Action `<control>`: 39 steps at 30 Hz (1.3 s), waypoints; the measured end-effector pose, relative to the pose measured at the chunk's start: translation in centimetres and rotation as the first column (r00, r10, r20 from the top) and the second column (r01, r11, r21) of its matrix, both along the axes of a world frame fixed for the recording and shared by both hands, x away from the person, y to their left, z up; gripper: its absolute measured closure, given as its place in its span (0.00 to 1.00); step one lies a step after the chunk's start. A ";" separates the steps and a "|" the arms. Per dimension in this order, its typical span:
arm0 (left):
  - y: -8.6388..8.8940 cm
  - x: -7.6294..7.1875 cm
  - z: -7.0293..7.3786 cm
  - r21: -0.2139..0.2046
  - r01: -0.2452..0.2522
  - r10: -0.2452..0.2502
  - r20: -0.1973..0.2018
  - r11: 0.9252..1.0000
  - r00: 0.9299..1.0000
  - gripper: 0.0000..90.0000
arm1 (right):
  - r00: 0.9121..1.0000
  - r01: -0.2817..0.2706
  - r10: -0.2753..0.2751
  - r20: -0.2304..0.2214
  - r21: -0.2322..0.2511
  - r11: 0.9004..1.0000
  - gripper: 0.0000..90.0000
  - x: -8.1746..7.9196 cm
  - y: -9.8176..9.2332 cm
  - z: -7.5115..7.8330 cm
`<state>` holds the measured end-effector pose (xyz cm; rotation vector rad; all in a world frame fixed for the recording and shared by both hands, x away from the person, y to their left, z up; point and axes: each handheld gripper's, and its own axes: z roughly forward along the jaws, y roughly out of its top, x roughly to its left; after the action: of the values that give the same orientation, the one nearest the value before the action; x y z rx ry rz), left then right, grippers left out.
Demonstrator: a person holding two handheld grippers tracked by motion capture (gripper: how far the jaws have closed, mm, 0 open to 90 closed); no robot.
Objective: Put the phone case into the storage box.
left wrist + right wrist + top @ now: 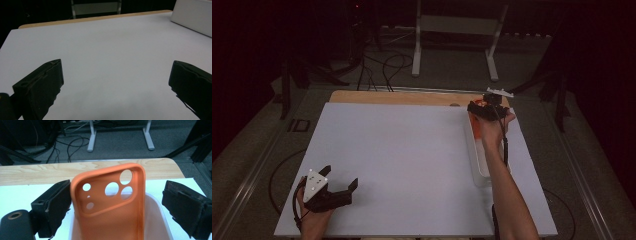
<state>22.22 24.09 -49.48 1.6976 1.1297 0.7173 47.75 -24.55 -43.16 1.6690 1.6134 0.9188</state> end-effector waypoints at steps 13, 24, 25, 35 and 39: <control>0.0 0.0 0.0 0.000 0.003 -0.003 0.002 1.000 1.000 0.01 | 0.997 -0.072 0.072 0.010 0.012 0.997 0.10 -0.6 0.1 0.5; -0.1 0.1 0.0 0.002 0.007 -0.007 0.002 1.000 1.000 0.01 | 0.986 -0.164 0.164 0.009 -0.016 0.986 0.10 -2.2 0.0 1.4; -0.1 0.1 0.0 0.002 0.008 -0.008 0.002 1.000 1.000 0.01 | 0.986 -0.164 0.164 0.009 -0.016 0.986 0.10 -2.2 0.0 1.4; -0.2 0.2 0.0 0.001 0.012 -0.012 -0.004 1.000 1.000 0.01 | 0.967 -0.252 0.252 0.025 -0.020 0.968 0.10 -5.2 0.0 2.7; -0.2 0.2 0.0 0.001 0.015 -0.015 -0.007 1.000 1.000 0.01 | 0.960 -0.276 0.277 0.030 -0.036 0.961 0.10 -6.5 0.1 2.7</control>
<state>22.44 23.89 -49.50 1.7087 1.1204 0.7030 41.26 -24.47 -40.45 1.4200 1.8589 1.0459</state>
